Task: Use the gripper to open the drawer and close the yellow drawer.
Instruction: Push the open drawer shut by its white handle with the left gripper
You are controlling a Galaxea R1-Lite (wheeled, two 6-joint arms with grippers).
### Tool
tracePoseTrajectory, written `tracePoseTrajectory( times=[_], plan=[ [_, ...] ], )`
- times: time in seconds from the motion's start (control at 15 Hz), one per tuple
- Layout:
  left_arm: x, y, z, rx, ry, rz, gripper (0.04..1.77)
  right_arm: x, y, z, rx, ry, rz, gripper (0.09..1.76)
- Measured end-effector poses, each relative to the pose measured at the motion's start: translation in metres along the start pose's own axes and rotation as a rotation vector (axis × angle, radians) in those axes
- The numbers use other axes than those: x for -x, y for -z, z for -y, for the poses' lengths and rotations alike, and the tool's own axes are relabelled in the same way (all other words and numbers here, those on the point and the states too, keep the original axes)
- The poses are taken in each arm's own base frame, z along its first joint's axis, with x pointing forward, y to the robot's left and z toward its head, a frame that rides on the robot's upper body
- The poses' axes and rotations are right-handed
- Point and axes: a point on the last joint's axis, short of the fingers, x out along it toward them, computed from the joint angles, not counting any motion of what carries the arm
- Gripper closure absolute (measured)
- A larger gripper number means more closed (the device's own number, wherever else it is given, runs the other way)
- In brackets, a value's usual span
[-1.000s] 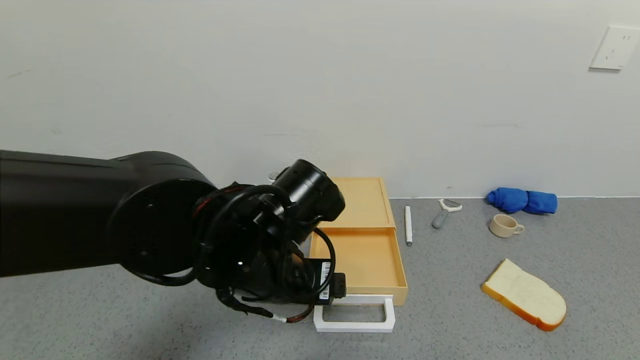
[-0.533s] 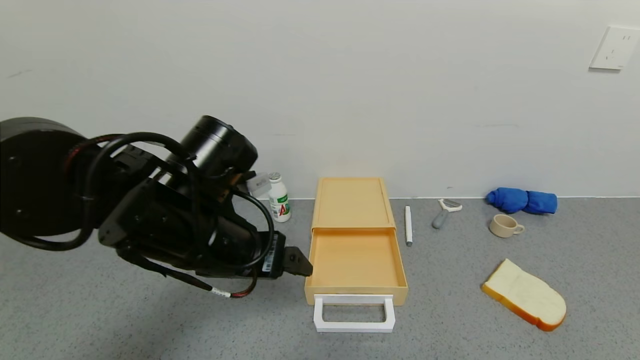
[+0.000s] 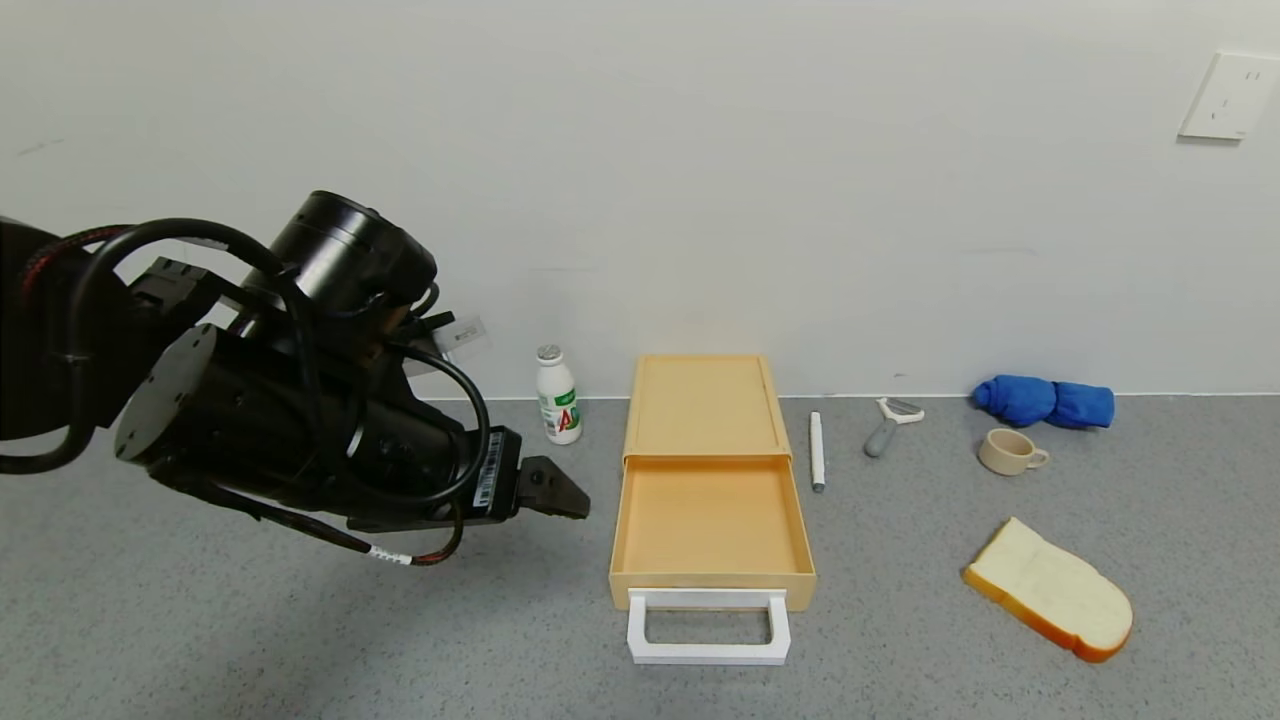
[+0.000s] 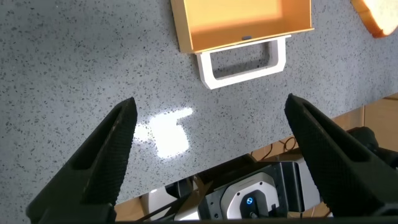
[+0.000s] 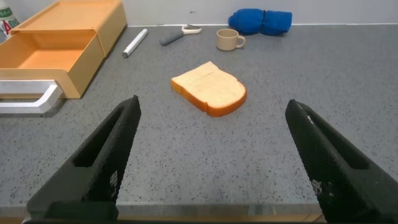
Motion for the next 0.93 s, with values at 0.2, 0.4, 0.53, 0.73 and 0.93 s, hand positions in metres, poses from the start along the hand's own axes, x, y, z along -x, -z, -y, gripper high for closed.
tracePoseTrajectory(
  times=[0.2, 0.4, 0.53, 0.73, 0.93],
  plan=[
    [0.001, 0.0, -0.001, 0.002, -0.001, 0.001, 0.09, 0.0, 0.0, 0.0, 0.0, 0.0, 0.0, 0.14],
    [0.0, 0.0, -0.001, 0.002, 0.0, 0.0, 0.09, 0.0, 0.0, 0.0, 0.0, 0.0, 0.0, 0.14],
    [0.0, 0.0, 0.001, -0.002, 0.0, 0.0, 0.09, 0.0, 0.0, 0.0, 0.001, 0.0, 0.0, 0.14],
    [-0.001, 0.002, 0.012, -0.021, 0.011, 0.0, 0.09, 0.0, 0.0, 0.0, 0.0, 0.0, 0.0, 0.14],
    [-0.004, 0.001, 0.034, -0.009, 0.014, 0.02, 0.09, 0.0, 0.0, 0.0, 0.0, 0.0, 0.0, 0.14]
  ],
)
